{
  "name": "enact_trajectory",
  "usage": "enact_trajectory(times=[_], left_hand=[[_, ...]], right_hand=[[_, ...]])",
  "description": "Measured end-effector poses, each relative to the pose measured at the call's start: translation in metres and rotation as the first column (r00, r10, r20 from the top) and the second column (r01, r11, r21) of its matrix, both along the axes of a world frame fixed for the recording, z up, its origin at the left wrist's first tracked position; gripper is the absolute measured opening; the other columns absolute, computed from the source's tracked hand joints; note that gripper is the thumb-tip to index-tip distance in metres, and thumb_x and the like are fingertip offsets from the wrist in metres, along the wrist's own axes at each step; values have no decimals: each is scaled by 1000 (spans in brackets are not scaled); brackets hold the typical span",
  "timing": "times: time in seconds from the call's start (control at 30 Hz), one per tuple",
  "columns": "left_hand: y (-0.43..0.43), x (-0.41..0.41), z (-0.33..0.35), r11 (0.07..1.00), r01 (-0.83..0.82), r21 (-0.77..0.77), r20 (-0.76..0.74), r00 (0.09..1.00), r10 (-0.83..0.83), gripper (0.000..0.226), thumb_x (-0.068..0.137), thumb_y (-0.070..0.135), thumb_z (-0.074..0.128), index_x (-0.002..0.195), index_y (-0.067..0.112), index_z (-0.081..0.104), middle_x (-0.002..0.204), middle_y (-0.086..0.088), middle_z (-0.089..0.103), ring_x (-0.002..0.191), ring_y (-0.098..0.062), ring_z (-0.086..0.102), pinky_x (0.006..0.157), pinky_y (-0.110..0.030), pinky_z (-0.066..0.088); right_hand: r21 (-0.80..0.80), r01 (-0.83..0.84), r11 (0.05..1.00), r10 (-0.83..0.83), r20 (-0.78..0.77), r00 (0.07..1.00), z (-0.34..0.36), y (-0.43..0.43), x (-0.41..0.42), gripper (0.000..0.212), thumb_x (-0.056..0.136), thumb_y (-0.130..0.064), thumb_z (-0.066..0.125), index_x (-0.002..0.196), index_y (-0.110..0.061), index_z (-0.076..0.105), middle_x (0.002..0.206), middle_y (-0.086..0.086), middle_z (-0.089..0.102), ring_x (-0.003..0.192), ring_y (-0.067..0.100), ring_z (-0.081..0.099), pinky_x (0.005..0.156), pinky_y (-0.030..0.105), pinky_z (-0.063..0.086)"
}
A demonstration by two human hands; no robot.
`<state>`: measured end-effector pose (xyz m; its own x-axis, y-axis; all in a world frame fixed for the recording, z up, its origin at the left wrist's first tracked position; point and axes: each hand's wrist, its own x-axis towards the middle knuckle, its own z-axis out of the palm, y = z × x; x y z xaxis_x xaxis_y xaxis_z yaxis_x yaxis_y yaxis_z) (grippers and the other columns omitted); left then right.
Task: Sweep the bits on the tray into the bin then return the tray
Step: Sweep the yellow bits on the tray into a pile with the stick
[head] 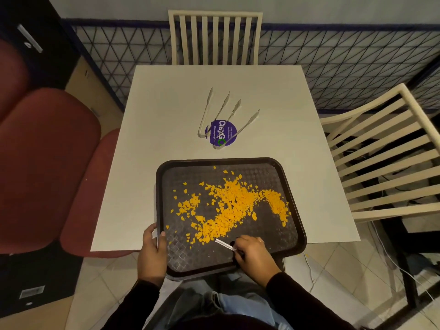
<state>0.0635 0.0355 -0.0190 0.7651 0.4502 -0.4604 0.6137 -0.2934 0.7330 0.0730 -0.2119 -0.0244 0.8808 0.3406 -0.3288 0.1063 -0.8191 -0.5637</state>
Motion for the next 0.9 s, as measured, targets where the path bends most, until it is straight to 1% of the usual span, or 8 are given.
enact_trajectory(times=[0.13, 0.33, 0.43, 0.53, 0.6, 0.73, 0.8, 0.9], left_hand=[[-1, 0, -1, 1000, -3, -10, 6, 1000, 4, 36, 95, 33, 42, 130, 26, 36, 106, -17, 68, 100, -33, 64, 90, -49, 51], [1, -2, -4, 1000, -17, -19, -12, 1000, 17, 36, 95, 35, 42, 130, 29, 36, 106, -15, 67, 100, -31, 64, 89, -52, 51], [0, -3, -3, 1000, -10, -12, -9, 1000, 10, 36, 95, 36, 42, 129, 29, 35, 102, -14, 69, 96, -30, 65, 87, -51, 52], [-1, -4, -3, 1000, 2, 7, 8, 1000, -2, 36, 95, 35, 41, 130, 27, 35, 96, -15, 69, 90, -31, 66, 84, -49, 53], [-1, -4, -2, 1000, 4, 10, 15, 1000, -5, 36, 95, 36, 41, 130, 27, 35, 100, -15, 69, 94, -32, 65, 85, -48, 53], [0, -2, -2, 1000, 6, 9, 25, 1000, -7, 36, 95, 36, 41, 130, 27, 35, 103, -16, 69, 97, -31, 65, 87, -47, 52], [1, -2, -3, 1000, 6, 12, 24, 1000, -6, 37, 95, 36, 41, 131, 27, 35, 105, -17, 68, 99, -32, 65, 87, -47, 52], [1, -1, -2, 1000, 5, 12, 24, 1000, -6, 38, 95, 36, 41, 132, 26, 35, 108, -17, 68, 101, -32, 64, 88, -46, 52]], right_hand=[[-54, 148, 987, -149, -14, 989, -4, -14, 15, 11, 82, -10, 56, 74, -17, 56, 76, -1, 50, 79, 23, 54, 73, 30, 29], [-74, 371, 926, -373, -17, 928, -9, -36, 44, 17, 80, -3, 57, 70, -15, 52, 76, 3, 50, 78, 32, 57, 78, 41, 44], [-59, 505, 861, -507, -34, 861, -12, -45, 58, 15, 82, -3, 56, 70, -12, 53, 75, 12, 58, 75, 32, 59, 71, 38, 46], [-74, 597, 799, -601, -47, 798, -16, -53, 66, 6, 82, -6, 56, 77, -8, 59, 79, 17, 66, 78, 34, 62, 74, 37, 49], [-75, 593, 802, -597, -39, 801, -13, -53, 67, 6, 83, -7, 57, 78, -9, 60, 80, 16, 67, 78, 34, 63, 73, 36, 49], [-17, 490, 872, -490, -20, 872, 1, -37, 50, 8, 83, -8, 57, 76, -10, 57, 81, 8, 59, 75, 25, 55, 71, 32, 42], [-3, 355, 935, -355, -10, 935, 7, -25, 31, 12, 83, -9, 57, 72, -13, 54, 76, 5, 55, 72, 23, 53, 69, 34, 42], [13, 121, 993, -120, -24, 992, 14, -5, 6, 10, 85, -12, 55, 76, -16, 56, 76, -1, 51, 73, 18, 50, 77, 33, 38]])
